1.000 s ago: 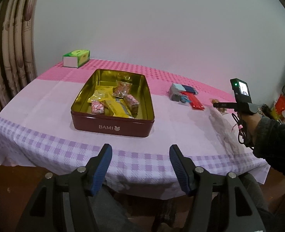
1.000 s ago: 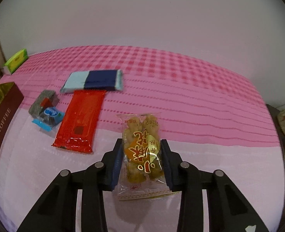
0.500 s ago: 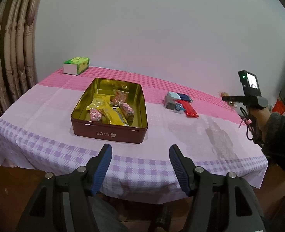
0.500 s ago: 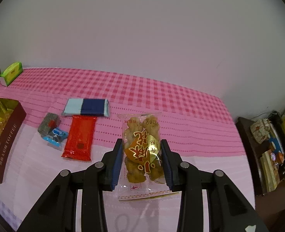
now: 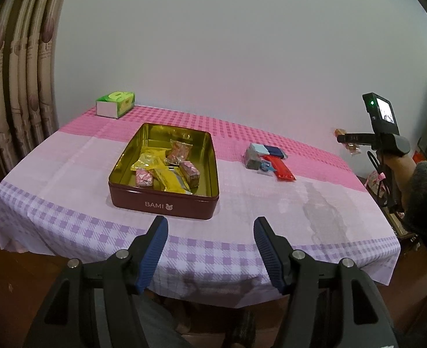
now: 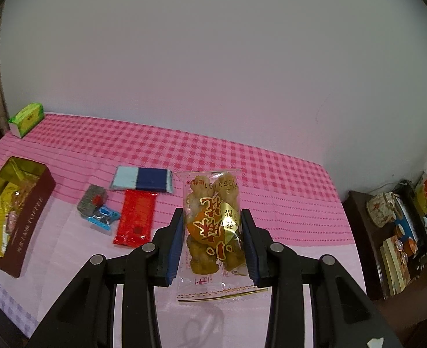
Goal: Organize snacks
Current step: 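Lift the cookie bag and carry it over the tin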
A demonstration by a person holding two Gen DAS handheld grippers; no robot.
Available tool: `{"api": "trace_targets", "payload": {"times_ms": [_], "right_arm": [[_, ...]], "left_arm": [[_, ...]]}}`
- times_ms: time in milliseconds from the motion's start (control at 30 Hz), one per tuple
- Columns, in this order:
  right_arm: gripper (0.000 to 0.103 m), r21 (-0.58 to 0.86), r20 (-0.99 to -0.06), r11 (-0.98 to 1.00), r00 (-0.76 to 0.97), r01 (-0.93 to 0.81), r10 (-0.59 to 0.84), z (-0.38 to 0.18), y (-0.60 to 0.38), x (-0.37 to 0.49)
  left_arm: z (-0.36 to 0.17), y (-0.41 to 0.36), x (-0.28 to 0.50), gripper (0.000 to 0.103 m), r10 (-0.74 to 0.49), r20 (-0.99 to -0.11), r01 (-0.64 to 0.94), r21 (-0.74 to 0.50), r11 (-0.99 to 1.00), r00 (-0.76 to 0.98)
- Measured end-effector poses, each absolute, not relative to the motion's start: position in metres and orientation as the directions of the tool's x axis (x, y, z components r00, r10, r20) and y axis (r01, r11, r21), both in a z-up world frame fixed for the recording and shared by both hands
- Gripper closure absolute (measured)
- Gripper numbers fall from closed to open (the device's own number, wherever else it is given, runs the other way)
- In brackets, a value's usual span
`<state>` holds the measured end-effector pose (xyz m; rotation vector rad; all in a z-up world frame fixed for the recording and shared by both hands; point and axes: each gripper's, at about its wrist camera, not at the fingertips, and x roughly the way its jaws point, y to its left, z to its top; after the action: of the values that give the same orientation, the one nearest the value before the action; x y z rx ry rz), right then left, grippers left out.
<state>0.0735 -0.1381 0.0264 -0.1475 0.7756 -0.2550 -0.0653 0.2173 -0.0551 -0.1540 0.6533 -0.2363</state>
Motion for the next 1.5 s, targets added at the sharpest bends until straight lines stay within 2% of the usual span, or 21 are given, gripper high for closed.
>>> {"api": "trace_targets", "payload": {"times_ms": [633,1167,1500], "right_arm": [[0.069,-0.253,-0.638,0.967,0.75,0.012,-0.176,0.048,-0.027,0.087],[0.069,-0.276,-0.641,0.956,0.76,-0.096,-0.109,0.047,0.052,0.095],[0.069,-0.291,-0.663,0.942,0.745,-0.169,-0.071,0.035,0.099,0.111]], "left_arm": [[-0.052,0.23,-0.065,0.04,-0.24,-0.578,0.122,-0.236,0.964,0.78],[-0.052,0.239,-0.064,0.04,-0.221,-0.58,0.087,-0.25,0.964,0.784],[-0.061,0.252,-0.056,0.04,-0.2,-0.615,0.029,-0.276,0.961,0.763]]}}
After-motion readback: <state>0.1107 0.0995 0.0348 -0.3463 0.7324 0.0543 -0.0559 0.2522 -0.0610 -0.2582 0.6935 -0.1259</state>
